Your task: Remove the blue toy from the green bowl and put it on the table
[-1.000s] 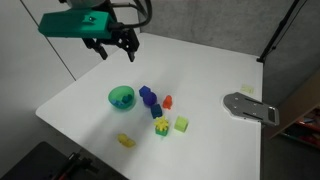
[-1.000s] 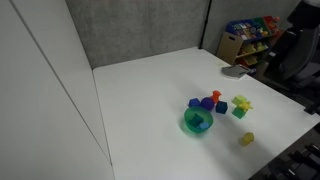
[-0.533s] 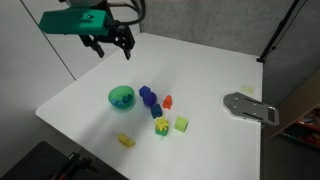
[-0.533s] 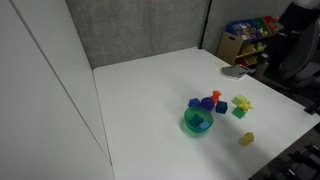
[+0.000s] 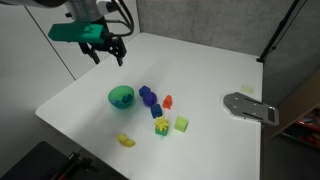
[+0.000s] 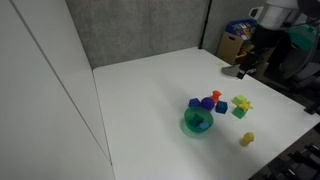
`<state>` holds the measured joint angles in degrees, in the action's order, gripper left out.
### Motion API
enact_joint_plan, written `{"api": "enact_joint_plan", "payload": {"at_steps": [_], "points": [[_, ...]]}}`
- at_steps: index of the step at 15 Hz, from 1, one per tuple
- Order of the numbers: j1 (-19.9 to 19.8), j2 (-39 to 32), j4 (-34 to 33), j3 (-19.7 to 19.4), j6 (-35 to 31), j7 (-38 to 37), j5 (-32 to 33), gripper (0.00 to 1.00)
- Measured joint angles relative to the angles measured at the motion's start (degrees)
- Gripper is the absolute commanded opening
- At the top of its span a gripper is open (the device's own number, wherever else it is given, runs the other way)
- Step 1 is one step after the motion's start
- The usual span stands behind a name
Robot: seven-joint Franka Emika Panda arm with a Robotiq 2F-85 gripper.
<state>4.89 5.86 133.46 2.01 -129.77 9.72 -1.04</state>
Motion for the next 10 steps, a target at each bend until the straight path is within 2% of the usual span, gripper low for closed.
{"api": "enact_joint_plan", "payload": {"at_steps": [6, 10], "points": [[1.1, -8.7, -0.7, 2.4, -2.3, -3.9, 0.0, 1.00], [1.4, -15.8, -1.6, 3.4, -8.5, -4.6, -1.3, 1.00]]}}
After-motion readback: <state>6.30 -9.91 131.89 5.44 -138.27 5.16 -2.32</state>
